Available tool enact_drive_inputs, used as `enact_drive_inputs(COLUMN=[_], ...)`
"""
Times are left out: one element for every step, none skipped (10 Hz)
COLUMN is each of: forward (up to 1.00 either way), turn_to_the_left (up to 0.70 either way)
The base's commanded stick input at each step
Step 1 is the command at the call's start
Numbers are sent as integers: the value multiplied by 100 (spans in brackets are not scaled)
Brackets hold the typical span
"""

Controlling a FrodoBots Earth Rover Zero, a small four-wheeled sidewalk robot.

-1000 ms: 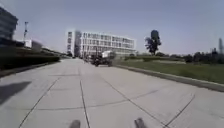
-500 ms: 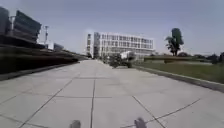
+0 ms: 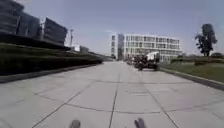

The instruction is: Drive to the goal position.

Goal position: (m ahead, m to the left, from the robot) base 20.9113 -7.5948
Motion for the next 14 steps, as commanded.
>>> enact_drive_inputs(forward=[100, 100, 100, 100, 100, 100, 100, 100, 100, 100, 100, 100, 100, 100], turn_to_the_left=[1, 1, 1, 1, 1, 1, 1, 1, 1, 1, -2, -16, -30, -39])
